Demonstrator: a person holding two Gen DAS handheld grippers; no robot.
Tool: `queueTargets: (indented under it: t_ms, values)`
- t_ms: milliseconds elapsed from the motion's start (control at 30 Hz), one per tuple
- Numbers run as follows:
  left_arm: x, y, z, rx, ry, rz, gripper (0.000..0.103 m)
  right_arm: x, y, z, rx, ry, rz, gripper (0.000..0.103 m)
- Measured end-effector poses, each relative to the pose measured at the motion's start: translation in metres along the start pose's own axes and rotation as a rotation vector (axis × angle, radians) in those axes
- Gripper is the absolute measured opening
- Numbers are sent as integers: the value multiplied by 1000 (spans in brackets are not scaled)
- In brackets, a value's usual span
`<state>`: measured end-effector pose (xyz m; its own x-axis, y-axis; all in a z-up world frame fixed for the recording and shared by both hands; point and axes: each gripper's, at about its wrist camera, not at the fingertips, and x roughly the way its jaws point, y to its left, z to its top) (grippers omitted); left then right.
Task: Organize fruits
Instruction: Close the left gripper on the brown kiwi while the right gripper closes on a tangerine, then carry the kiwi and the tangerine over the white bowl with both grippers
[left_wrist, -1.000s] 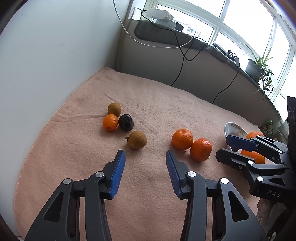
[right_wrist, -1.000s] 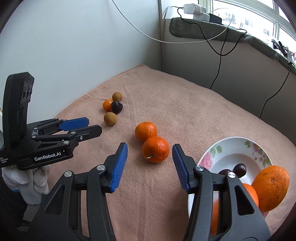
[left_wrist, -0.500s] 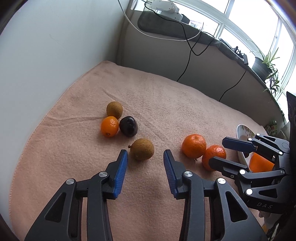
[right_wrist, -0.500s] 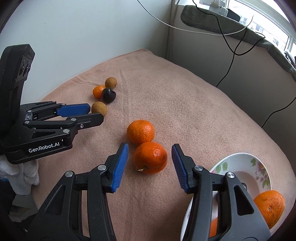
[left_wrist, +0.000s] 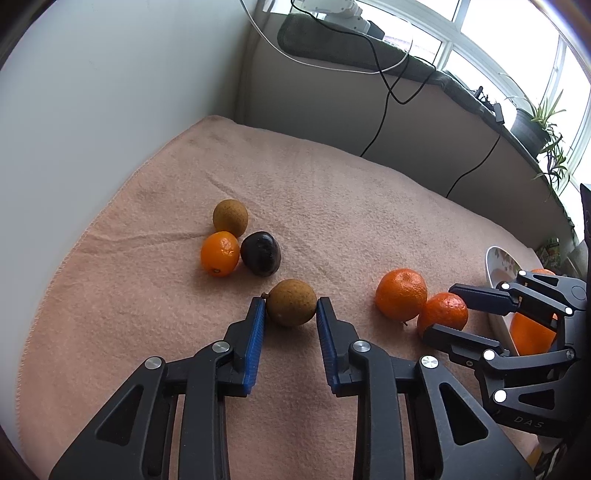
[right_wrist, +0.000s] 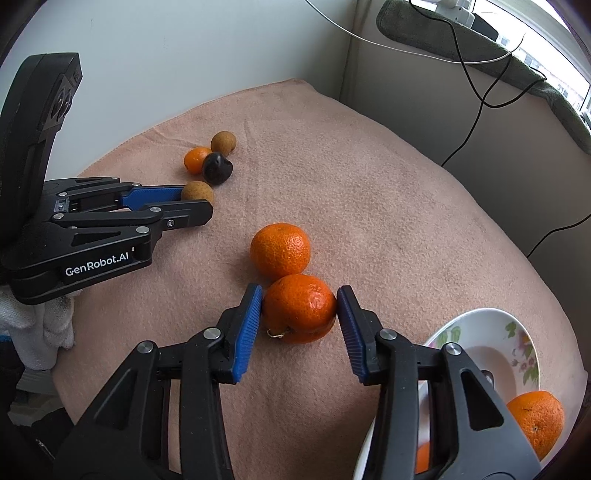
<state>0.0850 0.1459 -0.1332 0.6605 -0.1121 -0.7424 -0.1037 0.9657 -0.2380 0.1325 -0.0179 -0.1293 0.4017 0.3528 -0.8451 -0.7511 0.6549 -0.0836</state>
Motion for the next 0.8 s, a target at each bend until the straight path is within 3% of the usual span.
queueTargets:
  t_ms: [800]
  values:
    - [-37,-32,-4,42,-47,-55,26,-39,-16,-12,89,-86,41,42]
